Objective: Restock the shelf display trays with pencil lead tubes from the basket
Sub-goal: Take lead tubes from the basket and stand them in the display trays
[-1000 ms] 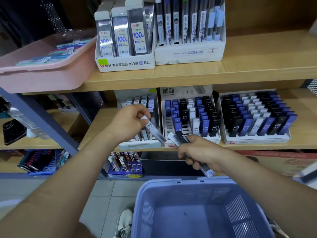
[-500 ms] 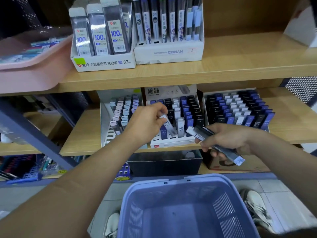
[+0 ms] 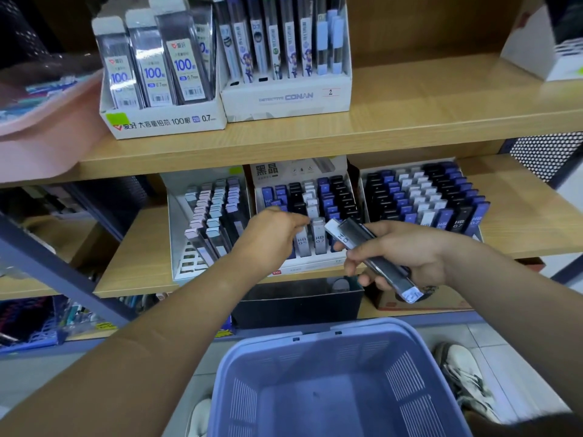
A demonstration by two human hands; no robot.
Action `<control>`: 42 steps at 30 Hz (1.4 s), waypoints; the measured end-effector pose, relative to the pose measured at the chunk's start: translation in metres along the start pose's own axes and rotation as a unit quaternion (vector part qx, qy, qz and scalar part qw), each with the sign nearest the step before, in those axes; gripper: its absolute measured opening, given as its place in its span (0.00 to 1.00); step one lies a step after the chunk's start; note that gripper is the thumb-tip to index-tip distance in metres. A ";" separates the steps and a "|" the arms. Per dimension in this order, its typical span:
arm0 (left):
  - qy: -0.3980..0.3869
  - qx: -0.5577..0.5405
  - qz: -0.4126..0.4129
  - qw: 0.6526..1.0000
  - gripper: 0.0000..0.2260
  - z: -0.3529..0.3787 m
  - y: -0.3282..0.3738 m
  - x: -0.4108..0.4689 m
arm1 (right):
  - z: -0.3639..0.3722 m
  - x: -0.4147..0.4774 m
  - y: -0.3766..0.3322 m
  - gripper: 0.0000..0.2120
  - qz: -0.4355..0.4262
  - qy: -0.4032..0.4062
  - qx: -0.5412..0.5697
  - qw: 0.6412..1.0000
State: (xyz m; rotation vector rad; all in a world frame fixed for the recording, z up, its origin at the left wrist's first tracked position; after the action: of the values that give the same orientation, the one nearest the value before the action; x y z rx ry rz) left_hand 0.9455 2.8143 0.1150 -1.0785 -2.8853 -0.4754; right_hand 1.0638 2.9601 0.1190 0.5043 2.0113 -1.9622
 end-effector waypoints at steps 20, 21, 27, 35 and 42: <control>0.028 -0.491 -0.214 0.844 0.06 -0.048 -0.011 -0.006 | 0.002 0.002 -0.007 0.04 -0.025 0.063 0.040 0.997; 0.056 -0.467 -0.210 0.857 0.07 -0.052 -0.017 -0.006 | -0.001 0.003 -0.007 0.04 -0.025 0.078 0.048 0.995; 0.130 -0.284 -0.163 0.936 0.12 -0.054 -0.027 -0.005 | -0.004 0.007 -0.006 0.08 -0.028 0.126 0.118 0.985; 0.131 -0.247 -0.145 0.949 0.12 -0.045 -0.026 0.000 | 0.003 0.013 -0.007 0.10 -0.035 0.114 0.107 0.987; 0.024 -0.144 -0.090 0.985 0.12 -0.018 -0.017 0.002 | 0.008 0.017 -0.008 0.10 -0.039 0.102 0.105 0.988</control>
State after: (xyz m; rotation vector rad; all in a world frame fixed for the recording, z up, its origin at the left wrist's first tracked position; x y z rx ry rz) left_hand 0.9309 2.7981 0.1278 -0.8203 -2.9479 -0.9379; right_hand 1.0452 2.9532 0.1183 0.7126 1.9761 -2.2685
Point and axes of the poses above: each hand's wrist, its own x-axis towards the middle knuckle, its own z-axis out of the palm, y = z × x, the point moved 4 cm from there along x, towards the middle knuckle, and after that the axes turned 10 degrees about -z, right-handed, at the moved point
